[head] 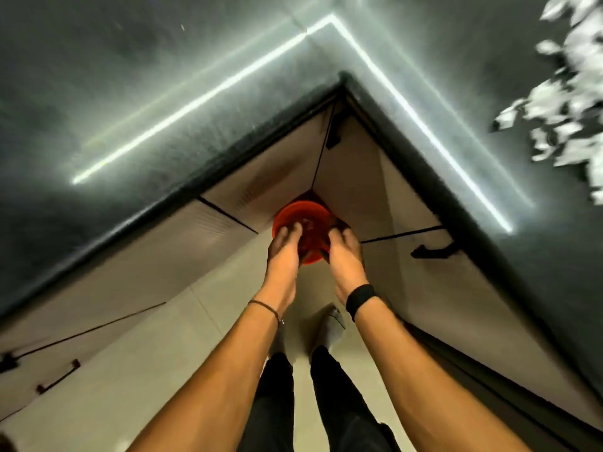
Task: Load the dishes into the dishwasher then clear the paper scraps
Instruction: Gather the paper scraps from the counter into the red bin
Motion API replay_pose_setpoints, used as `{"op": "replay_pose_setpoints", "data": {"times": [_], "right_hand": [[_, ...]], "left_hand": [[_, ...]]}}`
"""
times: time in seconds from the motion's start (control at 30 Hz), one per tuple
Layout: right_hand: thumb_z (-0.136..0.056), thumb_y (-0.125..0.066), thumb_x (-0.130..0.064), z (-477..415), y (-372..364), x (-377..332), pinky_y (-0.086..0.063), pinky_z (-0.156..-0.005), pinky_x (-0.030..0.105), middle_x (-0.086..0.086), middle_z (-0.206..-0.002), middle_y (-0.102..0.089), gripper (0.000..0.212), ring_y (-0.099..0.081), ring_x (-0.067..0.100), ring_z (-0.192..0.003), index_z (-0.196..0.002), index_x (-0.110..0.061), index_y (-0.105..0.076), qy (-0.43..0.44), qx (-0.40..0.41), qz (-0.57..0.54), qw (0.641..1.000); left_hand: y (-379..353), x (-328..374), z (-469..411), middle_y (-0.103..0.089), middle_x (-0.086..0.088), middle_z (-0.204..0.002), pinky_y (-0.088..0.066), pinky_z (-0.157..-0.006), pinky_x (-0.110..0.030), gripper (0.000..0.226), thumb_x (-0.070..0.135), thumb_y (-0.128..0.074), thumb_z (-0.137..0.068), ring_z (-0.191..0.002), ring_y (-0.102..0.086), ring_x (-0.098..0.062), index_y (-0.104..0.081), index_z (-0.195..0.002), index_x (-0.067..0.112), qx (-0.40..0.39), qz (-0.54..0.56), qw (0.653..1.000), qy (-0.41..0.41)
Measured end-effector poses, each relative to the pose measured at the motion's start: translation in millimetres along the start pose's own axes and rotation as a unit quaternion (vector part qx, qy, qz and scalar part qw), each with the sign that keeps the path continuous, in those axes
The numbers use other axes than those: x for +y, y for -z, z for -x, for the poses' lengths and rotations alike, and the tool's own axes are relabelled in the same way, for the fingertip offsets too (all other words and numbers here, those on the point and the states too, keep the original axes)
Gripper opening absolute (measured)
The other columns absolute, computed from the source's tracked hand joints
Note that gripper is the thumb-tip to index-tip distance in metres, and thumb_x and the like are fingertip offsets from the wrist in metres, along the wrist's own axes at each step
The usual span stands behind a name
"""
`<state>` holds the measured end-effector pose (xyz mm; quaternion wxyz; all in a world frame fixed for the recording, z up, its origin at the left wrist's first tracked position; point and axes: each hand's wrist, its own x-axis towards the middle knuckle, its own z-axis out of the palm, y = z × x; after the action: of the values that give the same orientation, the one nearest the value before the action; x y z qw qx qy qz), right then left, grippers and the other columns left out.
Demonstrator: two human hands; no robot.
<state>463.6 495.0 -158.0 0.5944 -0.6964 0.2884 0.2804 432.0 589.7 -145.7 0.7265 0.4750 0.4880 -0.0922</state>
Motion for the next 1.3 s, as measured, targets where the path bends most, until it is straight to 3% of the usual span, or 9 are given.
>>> {"op": "replay_pose_setpoints", "data": {"times": [0.07,0.2,0.37,0.57,0.87,0.97,1.1,1.3], "right_hand": [[-0.105,-0.051,-0.033,37.3,6.9,-24.1,-0.052,-0.104,0.039,0.004,-0.14,-0.058,0.038,-0.06,0.019,-0.125,-0.142,-0.025,-0.052,0.051,-0.023,-0.025,0.998],[-0.106,-0.051,-0.024,113.5,32.1,-67.6,-0.058,-0.087,0.03,0.002,-0.125,-0.068,0.025,-0.07,0.016,-0.107,-0.129,-0.032,-0.058,0.158,-0.041,-0.022,0.986],[-0.106,-0.051,-0.024,183.3,60.8,-93.7,-0.059,-0.085,0.032,-0.001,-0.12,-0.072,0.028,-0.072,0.019,-0.103,-0.133,-0.027,-0.057,0.242,-0.013,-0.049,0.969],[-0.106,-0.052,-0.019,206.1,84.2,-99.0,-0.055,-0.079,0.023,0.0,-0.12,-0.072,0.034,-0.072,0.016,-0.1,-0.14,-0.02,-0.056,0.286,0.031,-0.078,0.955],[-0.101,-0.06,-0.012,176.7,122.5,-123.8,-0.056,-0.087,0.029,-0.001,-0.117,-0.073,0.036,-0.072,0.013,-0.098,-0.134,-0.025,-0.059,0.305,0.091,-0.089,0.944],[-0.097,-0.066,-0.019,149.7,140.6,-140.9,-0.056,-0.09,0.033,-0.007,-0.112,-0.073,0.035,-0.071,0.011,-0.101,-0.129,-0.032,-0.062,0.328,0.135,-0.035,0.934],[-0.094,-0.068,-0.016,113.4,170.7,-167.7,-0.055,-0.088,0.025,-0.008,-0.11,-0.07,0.033,-0.066,0.0,-0.095,-0.125,-0.025,-0.066,0.34,0.204,0.067,0.916],[-0.094,-0.065,-0.017,63.0,199.7,-189.8,-0.053,-0.088,0.035,0.0,-0.115,-0.062,0.03,-0.061,0.015,-0.094,-0.124,-0.02,-0.067,0.356,0.234,0.264,0.865]], "left_hand": [[0.7,22.7,44.8,-0.063,-0.013,-0.137,-0.054,-0.094,-0.039,0.039,0.03,-0.056,-0.105,-0.108,-0.065,-0.019,-0.055,-0.141,0.013,-0.045,-0.045,0.997,-0.052],[4.5,67.5,132.5,-0.07,-0.007,-0.126,-0.057,-0.096,-0.041,0.036,0.021,-0.058,-0.104,-0.112,-0.069,-0.022,-0.056,-0.14,0.016,-0.079,-0.091,0.98,-0.159],[5.4,96.8,195.8,-0.07,-0.009,-0.123,-0.056,-0.096,-0.042,0.034,0.018,-0.057,-0.105,-0.113,-0.069,-0.027,-0.056,-0.139,0.013,-0.116,-0.098,0.964,-0.217],[-10.0,105.6,210.9,-0.072,-0.012,-0.122,-0.057,-0.092,-0.043,0.034,0.018,-0.053,-0.106,-0.105,-0.072,-0.024,-0.056,-0.14,0.013,-0.177,-0.134,0.939,-0.264],[-75.8,129.4,198.8,-0.073,-0.01,-0.119,-0.056,-0.095,-0.04,0.03,0.019,-0.054,-0.105,-0.109,-0.071,-0.026,-0.06,-0.134,0.012,-0.233,-0.158,0.92,-0.272],[-106.9,141.4,186.2,-0.073,-0.01,-0.12,-0.057,-0.094,-0.038,0.029,0.019,-0.051,-0.107,-0.108,-0.072,-0.023,-0.059,-0.134,0.012,-0.248,-0.175,0.91,-0.284],[-153.1,155.9,169.2,-0.073,-0.009,-0.12,-0.056,-0.094,-0.037,0.027,0.024,-0.05,-0.108,-0.111,-0.07,-0.025,-0.06,-0.131,0.015,-0.26,-0.172,0.915,-0.257],[-205.0,172.7,148.1,-0.069,-0.014,-0.13,-0.05,-0.095,-0.037,0.03,0.025,-0.046,-0.108,-0.114,-0.065,-0.026,-0.063,-0.129,0.013,-0.263,-0.107,0.946,-0.159]]}}
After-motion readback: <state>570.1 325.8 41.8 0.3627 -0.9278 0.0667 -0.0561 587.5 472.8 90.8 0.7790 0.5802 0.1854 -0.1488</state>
